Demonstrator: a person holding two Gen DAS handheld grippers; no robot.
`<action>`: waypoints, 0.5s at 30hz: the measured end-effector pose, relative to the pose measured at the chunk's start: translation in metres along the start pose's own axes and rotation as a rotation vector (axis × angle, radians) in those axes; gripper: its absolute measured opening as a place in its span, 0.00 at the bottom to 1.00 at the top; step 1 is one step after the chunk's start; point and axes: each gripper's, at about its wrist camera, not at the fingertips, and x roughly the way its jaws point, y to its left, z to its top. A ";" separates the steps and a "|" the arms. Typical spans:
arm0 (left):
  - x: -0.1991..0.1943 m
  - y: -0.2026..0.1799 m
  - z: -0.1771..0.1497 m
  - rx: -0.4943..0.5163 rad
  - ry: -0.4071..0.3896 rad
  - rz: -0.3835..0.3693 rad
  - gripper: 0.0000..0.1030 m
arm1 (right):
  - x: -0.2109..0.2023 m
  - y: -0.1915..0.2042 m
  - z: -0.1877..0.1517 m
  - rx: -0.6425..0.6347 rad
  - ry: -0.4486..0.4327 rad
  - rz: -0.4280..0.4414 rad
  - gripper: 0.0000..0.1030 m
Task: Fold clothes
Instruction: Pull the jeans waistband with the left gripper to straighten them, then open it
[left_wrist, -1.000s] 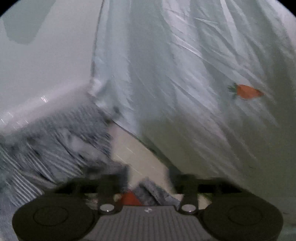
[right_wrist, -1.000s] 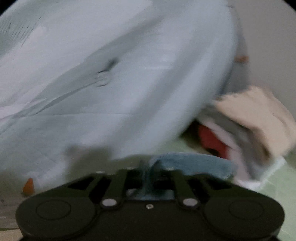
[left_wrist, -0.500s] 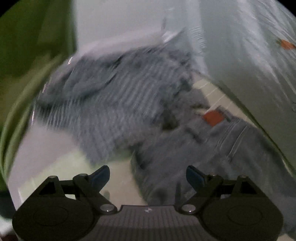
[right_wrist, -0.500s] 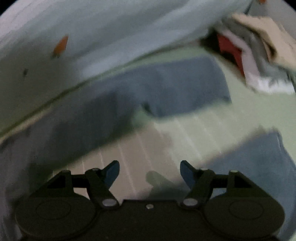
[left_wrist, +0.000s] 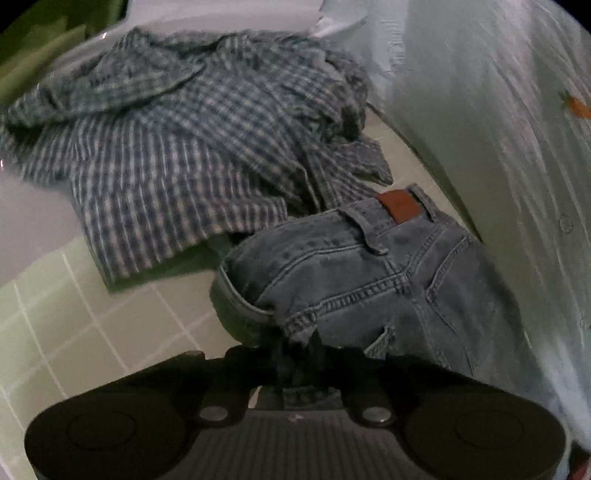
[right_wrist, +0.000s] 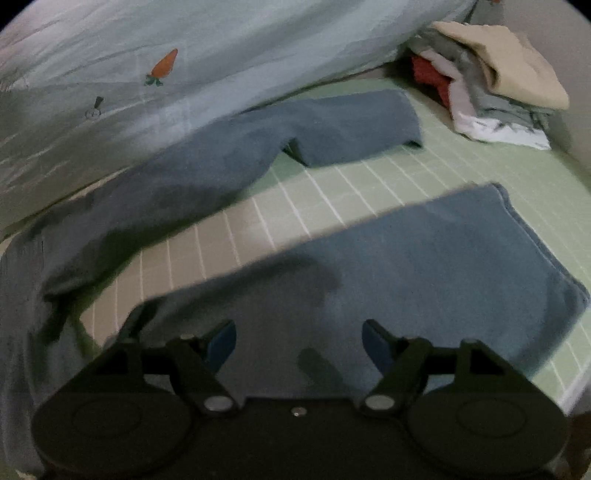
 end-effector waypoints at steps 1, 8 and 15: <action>-0.006 0.003 0.000 0.014 -0.024 0.007 0.09 | -0.001 0.001 -0.006 0.006 0.010 -0.003 0.74; -0.034 0.036 -0.011 0.165 -0.123 0.163 0.17 | -0.009 0.003 -0.032 -0.044 0.029 0.022 0.76; -0.073 0.016 -0.055 0.229 -0.184 0.245 0.66 | -0.009 -0.033 -0.027 -0.063 -0.040 0.012 0.94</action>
